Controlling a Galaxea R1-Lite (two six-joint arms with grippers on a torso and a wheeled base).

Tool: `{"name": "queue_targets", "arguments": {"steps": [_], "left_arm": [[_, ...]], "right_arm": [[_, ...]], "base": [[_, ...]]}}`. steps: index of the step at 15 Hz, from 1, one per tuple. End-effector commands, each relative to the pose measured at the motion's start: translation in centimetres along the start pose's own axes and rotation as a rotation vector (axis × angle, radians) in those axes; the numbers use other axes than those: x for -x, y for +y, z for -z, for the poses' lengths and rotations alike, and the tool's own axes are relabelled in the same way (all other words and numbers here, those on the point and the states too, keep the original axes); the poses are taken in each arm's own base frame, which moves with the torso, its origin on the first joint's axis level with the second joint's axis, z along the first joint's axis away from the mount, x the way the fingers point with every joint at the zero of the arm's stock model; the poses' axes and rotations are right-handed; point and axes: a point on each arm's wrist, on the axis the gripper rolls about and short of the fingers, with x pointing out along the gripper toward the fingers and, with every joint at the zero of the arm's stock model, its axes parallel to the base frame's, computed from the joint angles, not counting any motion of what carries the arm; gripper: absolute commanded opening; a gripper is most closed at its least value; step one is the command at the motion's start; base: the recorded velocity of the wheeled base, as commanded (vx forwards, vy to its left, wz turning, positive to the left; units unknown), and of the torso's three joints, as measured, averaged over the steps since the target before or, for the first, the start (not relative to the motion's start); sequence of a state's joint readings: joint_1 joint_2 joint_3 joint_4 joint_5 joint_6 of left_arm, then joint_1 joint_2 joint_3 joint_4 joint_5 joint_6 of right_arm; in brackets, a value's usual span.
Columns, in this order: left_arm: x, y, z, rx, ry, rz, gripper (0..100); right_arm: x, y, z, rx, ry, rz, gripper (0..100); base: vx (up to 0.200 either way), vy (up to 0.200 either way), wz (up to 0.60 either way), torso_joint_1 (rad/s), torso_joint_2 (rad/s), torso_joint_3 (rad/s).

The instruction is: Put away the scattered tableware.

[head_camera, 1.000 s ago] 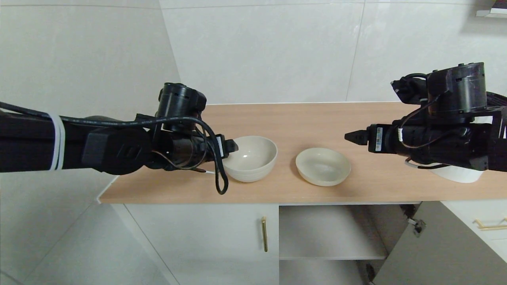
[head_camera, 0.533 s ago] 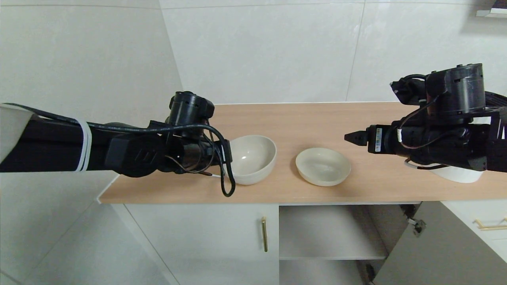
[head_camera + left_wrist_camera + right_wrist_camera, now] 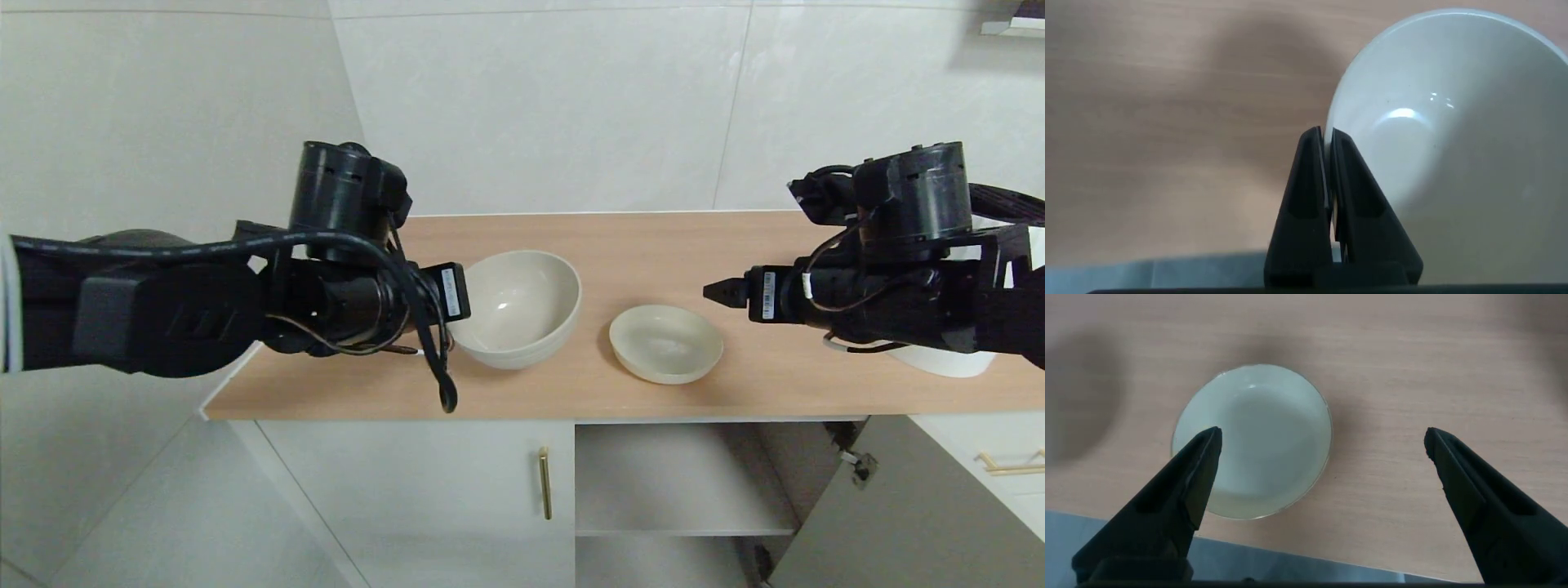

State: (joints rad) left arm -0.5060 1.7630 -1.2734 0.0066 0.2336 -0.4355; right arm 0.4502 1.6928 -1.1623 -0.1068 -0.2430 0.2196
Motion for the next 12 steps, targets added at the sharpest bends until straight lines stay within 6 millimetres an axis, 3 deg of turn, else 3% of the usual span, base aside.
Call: {"name": "queue_targets", "arguments": {"steps": [1,6,12], "left_arm": [[3.6,0.1,-1.1,0.009,-0.065,0.042,0],[4.2,0.0,-1.2,0.009,-0.067,0.064,0],[4.2,0.0,-1.0,0.007,-0.062,0.065,0]], "right_arm": [[-2.9,-0.1,1.2,0.016,0.090,0.036,100],[-7.7,-0.6,3.7,0.034,0.200,0.107,100],[-8.9,-0.4,4.2,0.005,0.188,0.105,100]], "base": [[0.000,0.000,0.00,0.000,0.00,0.000],[0.000,0.000,0.00,0.000,0.00,0.000],[0.000,0.000,0.00,0.000,0.00,0.000]]}}
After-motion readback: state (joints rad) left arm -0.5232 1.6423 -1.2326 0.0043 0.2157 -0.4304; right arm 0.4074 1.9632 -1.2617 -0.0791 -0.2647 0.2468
